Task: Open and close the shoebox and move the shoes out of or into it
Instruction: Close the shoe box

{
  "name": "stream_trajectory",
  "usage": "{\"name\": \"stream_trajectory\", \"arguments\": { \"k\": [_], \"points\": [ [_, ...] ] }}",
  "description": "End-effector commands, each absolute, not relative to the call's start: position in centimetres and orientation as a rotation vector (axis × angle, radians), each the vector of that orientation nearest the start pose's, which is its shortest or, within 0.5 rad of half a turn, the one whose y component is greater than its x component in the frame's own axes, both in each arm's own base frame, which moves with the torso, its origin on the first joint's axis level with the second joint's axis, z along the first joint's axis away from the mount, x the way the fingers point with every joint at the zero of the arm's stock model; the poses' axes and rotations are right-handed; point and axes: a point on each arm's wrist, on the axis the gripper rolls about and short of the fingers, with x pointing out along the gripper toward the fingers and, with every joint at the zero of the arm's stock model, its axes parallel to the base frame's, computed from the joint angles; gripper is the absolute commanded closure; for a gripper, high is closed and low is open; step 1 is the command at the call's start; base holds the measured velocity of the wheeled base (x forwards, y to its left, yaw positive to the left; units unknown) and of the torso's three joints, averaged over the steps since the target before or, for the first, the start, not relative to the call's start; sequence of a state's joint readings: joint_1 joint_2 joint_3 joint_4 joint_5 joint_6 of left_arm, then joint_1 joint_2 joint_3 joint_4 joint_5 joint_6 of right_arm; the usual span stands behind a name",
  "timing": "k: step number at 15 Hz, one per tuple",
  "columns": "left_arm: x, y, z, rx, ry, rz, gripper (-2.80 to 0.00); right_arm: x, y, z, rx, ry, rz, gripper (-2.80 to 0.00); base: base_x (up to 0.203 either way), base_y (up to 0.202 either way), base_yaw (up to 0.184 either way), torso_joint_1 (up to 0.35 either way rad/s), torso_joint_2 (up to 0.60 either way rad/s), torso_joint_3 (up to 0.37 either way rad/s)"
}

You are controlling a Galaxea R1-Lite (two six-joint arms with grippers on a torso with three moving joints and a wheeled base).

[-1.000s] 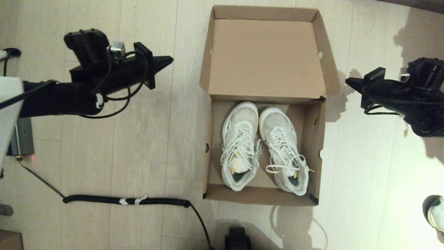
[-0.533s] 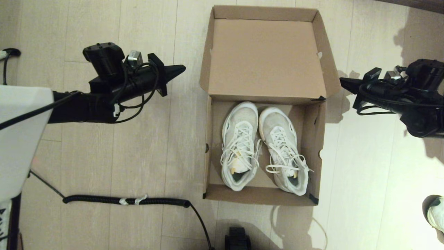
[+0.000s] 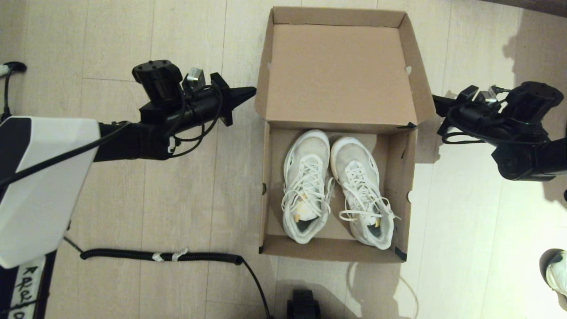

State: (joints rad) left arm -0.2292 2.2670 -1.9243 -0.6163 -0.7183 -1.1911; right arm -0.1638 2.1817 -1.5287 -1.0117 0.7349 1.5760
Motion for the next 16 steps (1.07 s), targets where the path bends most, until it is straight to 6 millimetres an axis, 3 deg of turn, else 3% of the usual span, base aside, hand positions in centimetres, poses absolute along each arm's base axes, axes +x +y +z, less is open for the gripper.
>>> {"name": "stream_trajectory", "arguments": {
  "k": [1, 16],
  "points": [
    [46.3, -13.0, 26.1, -1.027, 0.328, -0.996, 0.0, 45.0, -5.3, 22.6, 1.377, 0.208, 0.696, 0.0, 0.0, 0.0, 0.0, 0.0, 0.0, 0.0],
    [46.5, -16.4, 24.4, -0.999, 0.278, -1.103, 0.0, 46.1, -1.1, 22.8, 1.427, 0.267, 0.834, 0.0, 0.0, 0.0, 0.0, 0.0, 0.0, 0.0]
  ]
}}
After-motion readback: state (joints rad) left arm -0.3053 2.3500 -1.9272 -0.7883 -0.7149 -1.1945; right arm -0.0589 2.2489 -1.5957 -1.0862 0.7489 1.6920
